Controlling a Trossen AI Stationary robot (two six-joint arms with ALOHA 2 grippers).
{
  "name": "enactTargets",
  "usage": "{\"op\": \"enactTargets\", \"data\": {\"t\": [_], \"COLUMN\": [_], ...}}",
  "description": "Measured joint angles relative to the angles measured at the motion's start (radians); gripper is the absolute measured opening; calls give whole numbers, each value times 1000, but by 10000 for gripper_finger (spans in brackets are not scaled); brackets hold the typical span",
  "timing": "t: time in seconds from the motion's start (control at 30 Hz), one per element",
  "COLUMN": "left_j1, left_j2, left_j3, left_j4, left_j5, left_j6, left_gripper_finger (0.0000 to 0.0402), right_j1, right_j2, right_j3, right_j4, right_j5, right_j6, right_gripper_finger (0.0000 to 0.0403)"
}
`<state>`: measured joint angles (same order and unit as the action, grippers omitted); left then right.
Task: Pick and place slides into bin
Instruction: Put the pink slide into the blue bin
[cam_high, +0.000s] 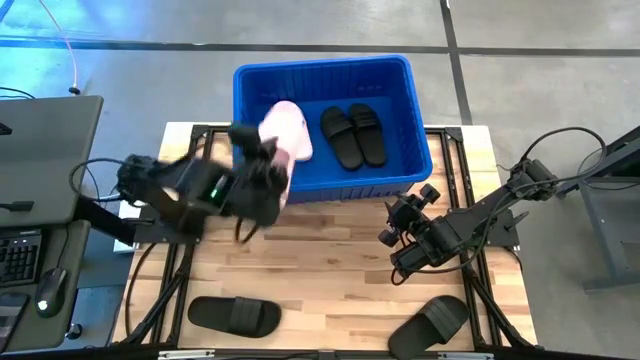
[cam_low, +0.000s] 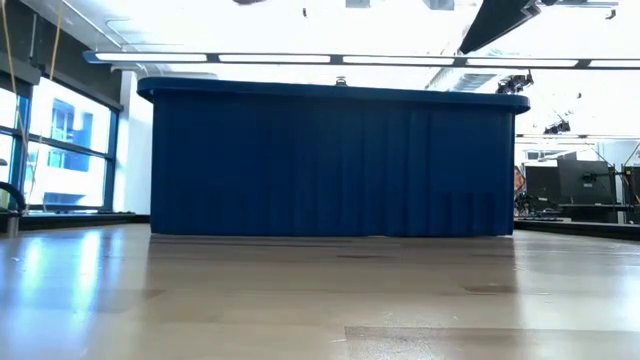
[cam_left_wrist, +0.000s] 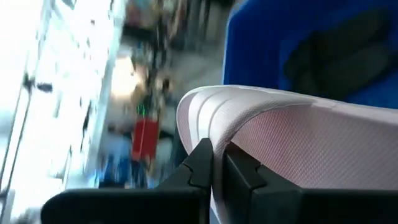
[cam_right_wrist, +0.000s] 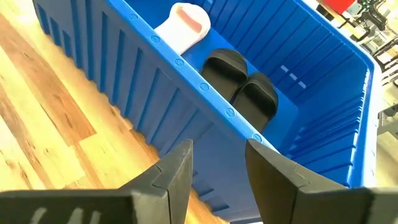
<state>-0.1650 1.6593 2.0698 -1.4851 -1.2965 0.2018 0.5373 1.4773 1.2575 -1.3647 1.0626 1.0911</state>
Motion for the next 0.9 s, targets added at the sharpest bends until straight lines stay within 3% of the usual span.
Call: {"op": "enactTargets", "data": {"t": [0.13,0.23,0.33,0.43,0.57,0.67,0.9], "left_j1": [261,458,620,740,816,828,834], "left_j2": [1,1,1,3,3,3,2], "left_j3": [-48,-155,-289,-451,-642,-736,-781], "left_j4": [-1,67,194,412,721,902,1105], "left_j5": [158,161,179,277,404,415,453], "left_j6": [13,38,79,222,416,523,675], "left_gripper_finger": [8,4,9,11,4,8,4], "right_j1": [0,0,0,0,0,0,0], "right_j2": [0,0,0,0,0,0,0], "right_j3": [0,0,0,0,0,0,0], "right_j4": [0,1,1,1,1,1,2], "right_j5": [9,11,11,11,11,9,6], "right_j6": [-35,-35,-35,-36,-37,-36,-27], "right_gripper_finger": [138,138,138,138,138,138,138]}}
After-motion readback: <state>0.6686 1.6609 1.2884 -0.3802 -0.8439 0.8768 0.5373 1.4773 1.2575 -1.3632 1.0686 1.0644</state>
